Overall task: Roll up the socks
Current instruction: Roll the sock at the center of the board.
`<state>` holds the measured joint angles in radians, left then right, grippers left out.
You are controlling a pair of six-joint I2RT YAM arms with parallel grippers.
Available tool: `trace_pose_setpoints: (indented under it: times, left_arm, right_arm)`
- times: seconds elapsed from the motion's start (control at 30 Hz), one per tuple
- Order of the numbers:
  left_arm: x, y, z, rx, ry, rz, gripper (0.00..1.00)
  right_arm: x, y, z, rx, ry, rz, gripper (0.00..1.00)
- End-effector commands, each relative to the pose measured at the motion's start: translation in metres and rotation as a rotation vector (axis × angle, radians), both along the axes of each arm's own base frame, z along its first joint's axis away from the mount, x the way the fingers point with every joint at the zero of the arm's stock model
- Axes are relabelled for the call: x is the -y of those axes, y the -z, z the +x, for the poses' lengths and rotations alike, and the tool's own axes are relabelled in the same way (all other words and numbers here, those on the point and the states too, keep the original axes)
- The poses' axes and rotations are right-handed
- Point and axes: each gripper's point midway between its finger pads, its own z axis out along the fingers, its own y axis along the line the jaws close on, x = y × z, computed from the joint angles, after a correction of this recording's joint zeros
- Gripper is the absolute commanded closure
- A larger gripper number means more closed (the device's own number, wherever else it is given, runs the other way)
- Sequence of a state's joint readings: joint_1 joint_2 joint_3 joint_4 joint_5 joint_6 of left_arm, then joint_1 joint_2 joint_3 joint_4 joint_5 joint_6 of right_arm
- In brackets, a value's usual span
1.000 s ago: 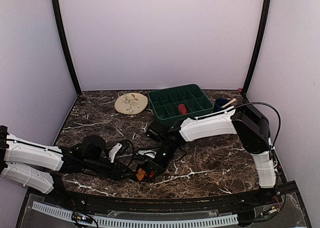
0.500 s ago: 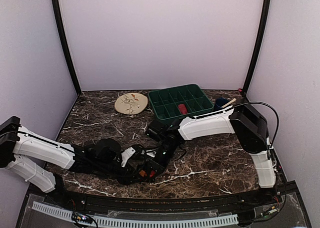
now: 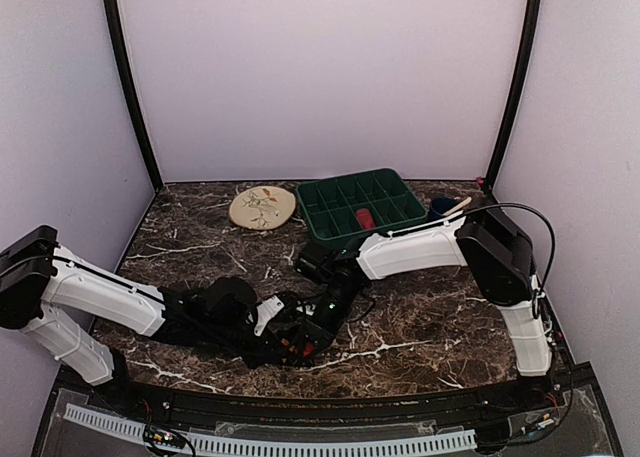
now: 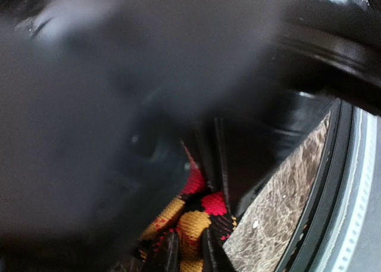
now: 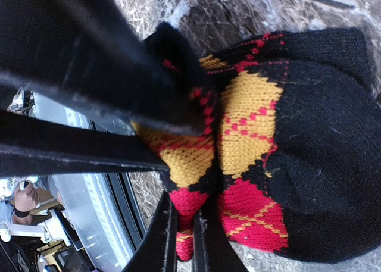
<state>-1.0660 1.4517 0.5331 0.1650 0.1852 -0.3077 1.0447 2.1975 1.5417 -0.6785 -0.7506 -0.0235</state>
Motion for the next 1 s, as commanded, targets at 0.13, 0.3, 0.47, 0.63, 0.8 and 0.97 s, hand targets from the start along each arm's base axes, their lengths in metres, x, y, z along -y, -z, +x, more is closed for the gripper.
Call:
trace_pose_setpoints:
  times: [0.13, 0.3, 0.47, 0.63, 0.8, 0.97]
  left_arm:
    - [-0.005, 0.015, -0.015, -0.06, 0.046, 0.051, 1.0]
    - [-0.004, 0.02, -0.022, -0.098, 0.068, 0.055, 1.0]
    - [-0.007, 0.026, -0.025, -0.132, 0.059, 0.081, 1.0]
    - [-0.012, 0.034, -0.027, -0.173, 0.03, 0.122, 1.0]
    - [-0.015, 0.039, -0.028, -0.208, -0.004, 0.145, 1.0]
    - [-0.017, 0.043, -0.031, -0.242, -0.025, 0.151, 1.0]
  right_arm:
    - [-0.004, 0.0, 0.008, 0.005, 0.008, 0.021, 1.0]
    - [-0.003, 0.002, 0.01, -0.001, 0.03, 0.017, 1.0]
    - [0.001, 0.002, 0.011, -0.002, 0.066, 0.023, 0.86]
    - [0.003, -0.003, 0.017, 0.005, 0.108, 0.05, 0.76]
    - [0.008, -0.006, 0.02, -0.004, 0.146, 0.076, 0.74]
    - [0.015, -0.005, 0.026, -0.023, 0.204, 0.088, 0.73]
